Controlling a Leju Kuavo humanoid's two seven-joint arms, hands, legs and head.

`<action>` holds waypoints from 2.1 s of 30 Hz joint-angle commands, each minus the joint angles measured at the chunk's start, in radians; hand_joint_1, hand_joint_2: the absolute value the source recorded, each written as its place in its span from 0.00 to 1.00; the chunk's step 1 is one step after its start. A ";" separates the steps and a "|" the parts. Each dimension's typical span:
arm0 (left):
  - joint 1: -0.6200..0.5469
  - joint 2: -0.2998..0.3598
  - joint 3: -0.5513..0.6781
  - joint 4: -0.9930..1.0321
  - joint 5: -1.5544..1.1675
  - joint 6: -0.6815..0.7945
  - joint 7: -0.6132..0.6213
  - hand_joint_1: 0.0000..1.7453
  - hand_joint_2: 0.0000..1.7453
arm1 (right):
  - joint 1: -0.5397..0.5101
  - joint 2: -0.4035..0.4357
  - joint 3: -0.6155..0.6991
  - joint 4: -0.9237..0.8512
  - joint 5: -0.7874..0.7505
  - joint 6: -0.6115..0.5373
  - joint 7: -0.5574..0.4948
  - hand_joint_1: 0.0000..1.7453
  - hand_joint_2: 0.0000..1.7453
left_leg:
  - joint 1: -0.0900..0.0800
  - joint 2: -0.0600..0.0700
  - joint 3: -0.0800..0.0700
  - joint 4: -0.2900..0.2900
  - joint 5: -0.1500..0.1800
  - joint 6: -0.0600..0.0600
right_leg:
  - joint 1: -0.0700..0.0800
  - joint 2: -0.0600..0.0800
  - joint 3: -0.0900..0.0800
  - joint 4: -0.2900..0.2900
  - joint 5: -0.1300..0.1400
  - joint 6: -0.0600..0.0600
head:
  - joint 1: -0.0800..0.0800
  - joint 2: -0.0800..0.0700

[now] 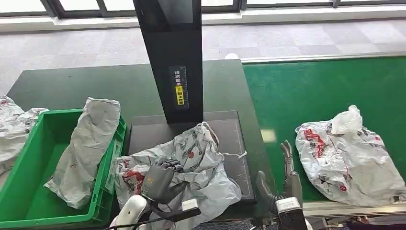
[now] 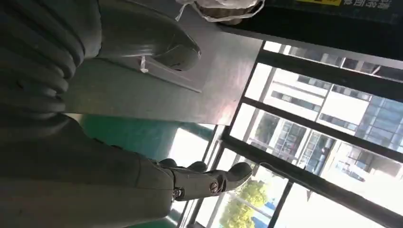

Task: Moved the parcel from conveyor to table for the left to box.

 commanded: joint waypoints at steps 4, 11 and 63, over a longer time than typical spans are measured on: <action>0.019 -0.025 0.078 -0.080 0.046 0.134 -0.050 1.00 1.00 | -0.004 0.013 -0.048 0.001 -0.009 -0.001 -0.007 0.00 1.00 | 0.000 0.002 -0.001 0.000 0.001 0.001 | 0.001 -0.001 -0.001 -0.001 0.001 -0.001 | 0.000 0.000; 0.046 -0.054 0.109 -0.166 0.024 0.199 -0.053 1.00 1.00 | -0.018 0.013 -0.029 0.005 -0.009 -0.002 -0.004 0.00 1.00 | 0.000 0.002 -0.002 0.000 0.000 0.001 | 0.000 0.000 -0.002 0.000 0.001 -0.001 | 0.000 0.000; -0.139 -0.006 0.969 -0.429 0.542 0.236 -0.466 1.00 1.00 | -0.056 0.029 -0.038 0.013 -0.079 -0.011 -0.013 0.00 1.00 | 0.000 0.002 0.002 -0.005 0.004 -0.001 | 0.001 -0.001 0.001 -0.003 0.002 -0.003 | 0.000 0.000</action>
